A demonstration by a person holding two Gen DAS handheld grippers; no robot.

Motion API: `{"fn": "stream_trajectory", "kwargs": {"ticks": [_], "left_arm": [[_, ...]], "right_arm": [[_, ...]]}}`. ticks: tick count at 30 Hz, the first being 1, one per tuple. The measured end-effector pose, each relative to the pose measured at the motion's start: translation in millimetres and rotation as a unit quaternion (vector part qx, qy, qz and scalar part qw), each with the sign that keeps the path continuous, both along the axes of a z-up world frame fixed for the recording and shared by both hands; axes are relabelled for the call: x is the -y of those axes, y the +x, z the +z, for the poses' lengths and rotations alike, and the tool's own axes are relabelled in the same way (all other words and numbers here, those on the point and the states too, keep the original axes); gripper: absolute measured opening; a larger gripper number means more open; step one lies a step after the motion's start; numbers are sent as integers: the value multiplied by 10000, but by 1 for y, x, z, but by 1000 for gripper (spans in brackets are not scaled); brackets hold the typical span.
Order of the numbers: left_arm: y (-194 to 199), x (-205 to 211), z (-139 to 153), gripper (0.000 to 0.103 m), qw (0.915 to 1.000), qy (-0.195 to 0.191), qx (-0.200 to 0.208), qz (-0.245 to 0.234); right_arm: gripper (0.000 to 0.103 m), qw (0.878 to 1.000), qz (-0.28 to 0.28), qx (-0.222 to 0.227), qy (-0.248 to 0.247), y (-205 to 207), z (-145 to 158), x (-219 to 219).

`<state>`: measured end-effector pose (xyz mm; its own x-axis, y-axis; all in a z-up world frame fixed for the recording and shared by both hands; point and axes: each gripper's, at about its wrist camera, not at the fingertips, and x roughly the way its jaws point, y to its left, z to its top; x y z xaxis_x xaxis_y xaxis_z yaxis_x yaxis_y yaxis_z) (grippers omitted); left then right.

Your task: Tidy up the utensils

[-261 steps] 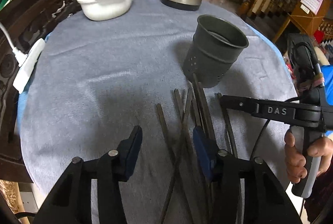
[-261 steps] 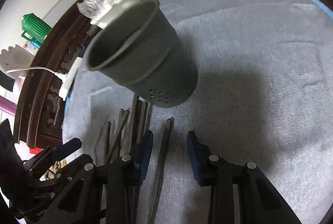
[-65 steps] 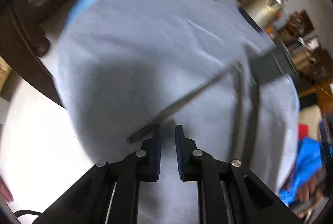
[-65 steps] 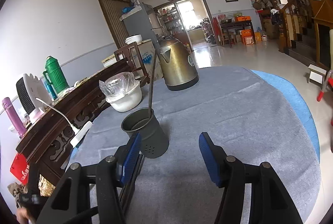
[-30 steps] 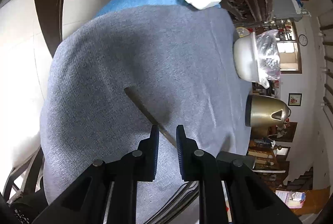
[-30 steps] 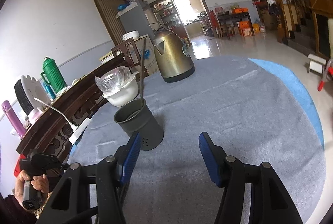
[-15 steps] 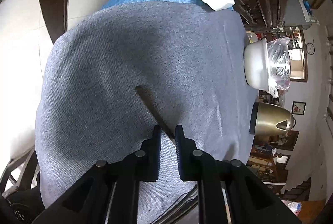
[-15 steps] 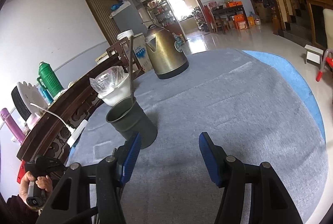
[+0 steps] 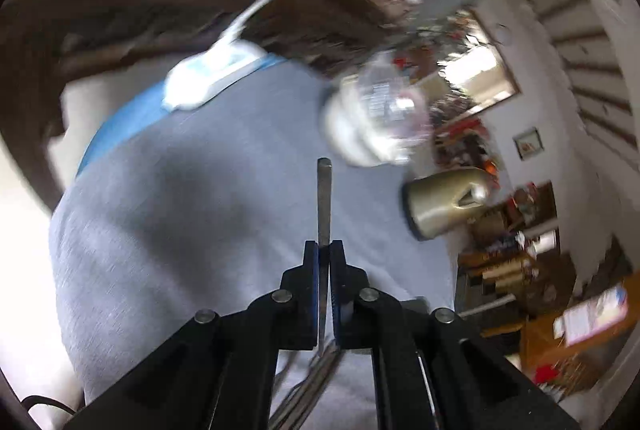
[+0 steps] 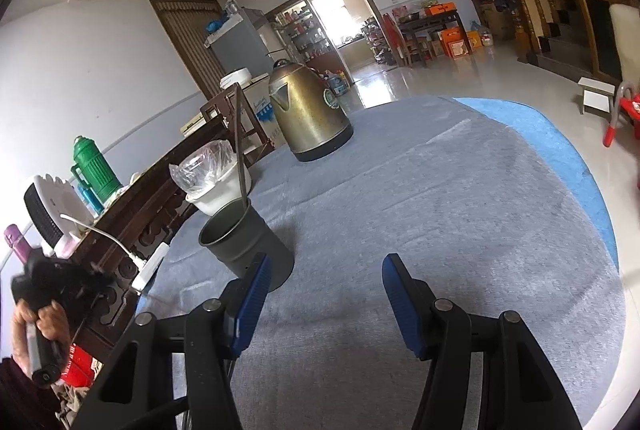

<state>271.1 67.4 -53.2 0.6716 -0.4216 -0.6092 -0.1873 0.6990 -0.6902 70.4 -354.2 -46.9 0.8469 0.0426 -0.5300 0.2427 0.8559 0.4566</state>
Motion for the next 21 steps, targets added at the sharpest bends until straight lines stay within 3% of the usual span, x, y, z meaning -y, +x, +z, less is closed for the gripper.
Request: {"fn": "stream_trajectory", "kwargs": {"ticks": [7, 12, 17, 21], "left_arm": [[-4, 55, 66, 5, 9916, 529, 923, -734], [-14, 93, 109, 5, 9760, 958, 1595, -1128], [-15, 123, 132, 5, 9619, 1344, 2006, -1285], [-6, 145, 132, 5, 9558, 1520, 2126, -1347]], "right_arm": [[62, 9998, -177, 46, 69, -14, -1, 17], [62, 9993, -289, 46, 226, -22, -6, 29], [62, 9990, -314, 60, 325, -26, -8, 32], [62, 9991, -284, 74, 313, -28, -7, 30]]}}
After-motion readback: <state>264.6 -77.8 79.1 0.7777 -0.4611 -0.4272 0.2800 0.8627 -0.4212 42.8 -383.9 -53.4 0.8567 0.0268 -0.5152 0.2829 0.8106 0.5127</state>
